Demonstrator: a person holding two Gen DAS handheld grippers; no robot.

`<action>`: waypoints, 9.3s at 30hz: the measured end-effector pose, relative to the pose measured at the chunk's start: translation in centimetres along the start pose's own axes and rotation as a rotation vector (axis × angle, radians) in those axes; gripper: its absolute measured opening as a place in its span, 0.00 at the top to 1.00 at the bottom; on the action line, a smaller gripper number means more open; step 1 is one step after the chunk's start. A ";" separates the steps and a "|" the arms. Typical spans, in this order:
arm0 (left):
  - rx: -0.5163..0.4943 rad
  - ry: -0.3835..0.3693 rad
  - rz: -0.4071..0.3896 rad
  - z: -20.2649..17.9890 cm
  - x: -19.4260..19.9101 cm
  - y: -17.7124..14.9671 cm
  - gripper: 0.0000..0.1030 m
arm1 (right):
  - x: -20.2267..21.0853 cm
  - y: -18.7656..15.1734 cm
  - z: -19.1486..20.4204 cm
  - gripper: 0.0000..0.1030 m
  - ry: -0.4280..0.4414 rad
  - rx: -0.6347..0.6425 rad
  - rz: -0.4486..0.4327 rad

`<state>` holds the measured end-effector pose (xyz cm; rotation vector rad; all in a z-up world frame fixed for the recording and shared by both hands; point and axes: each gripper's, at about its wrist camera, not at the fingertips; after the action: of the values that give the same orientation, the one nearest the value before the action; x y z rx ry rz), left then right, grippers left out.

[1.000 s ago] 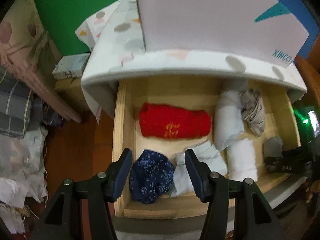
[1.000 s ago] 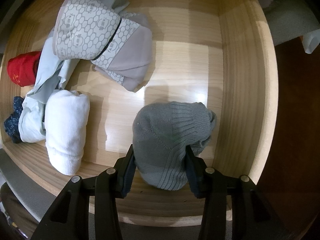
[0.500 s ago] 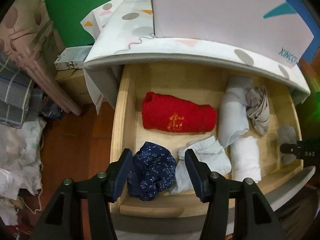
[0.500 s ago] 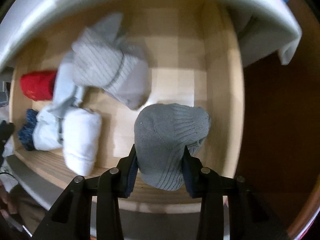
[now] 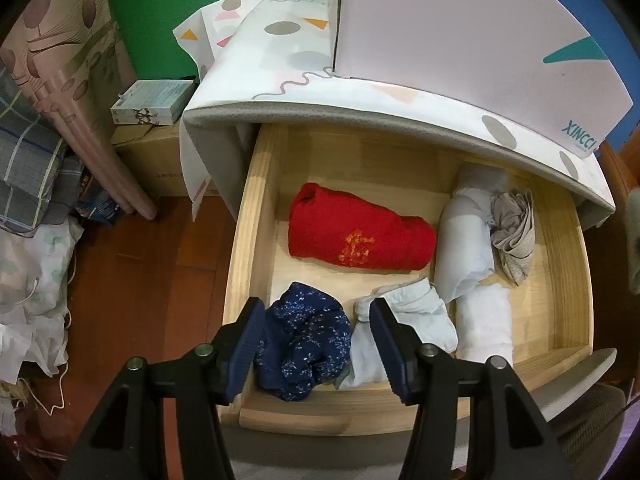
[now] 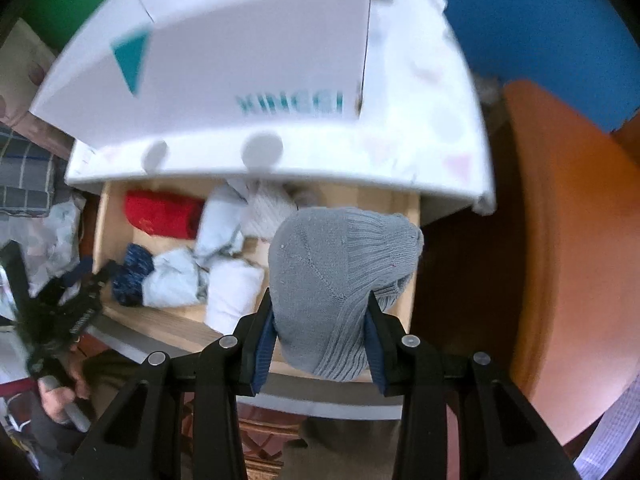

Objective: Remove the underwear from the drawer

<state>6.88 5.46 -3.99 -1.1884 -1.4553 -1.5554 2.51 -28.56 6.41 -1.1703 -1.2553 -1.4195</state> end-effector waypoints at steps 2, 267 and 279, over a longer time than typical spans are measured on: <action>0.001 0.001 -0.007 0.1 0.1 0.0 0.46 | 2.4 1.1 -0.2 0.65 -0.011 0.005 -0.039; -0.074 -0.098 -0.372 -2.9 19.1 9.3 0.86 | -18.3 -3.2 0.5 0.51 -0.024 -0.024 0.237; -0.155 -0.161 -0.472 -5.9 18.9 17.3 0.86 | -17.8 -2.9 -0.3 0.51 -0.022 -0.027 0.231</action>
<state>15.43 -0.84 20.11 -1.1298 -1.8464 -1.9517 2.64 -28.09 -11.67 -1.3075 -1.0795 -1.2591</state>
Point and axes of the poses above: each gripper's, at about its wrist camera, not at the fingertips, and x roughly against the way its jaws point, z to its left, y to its top
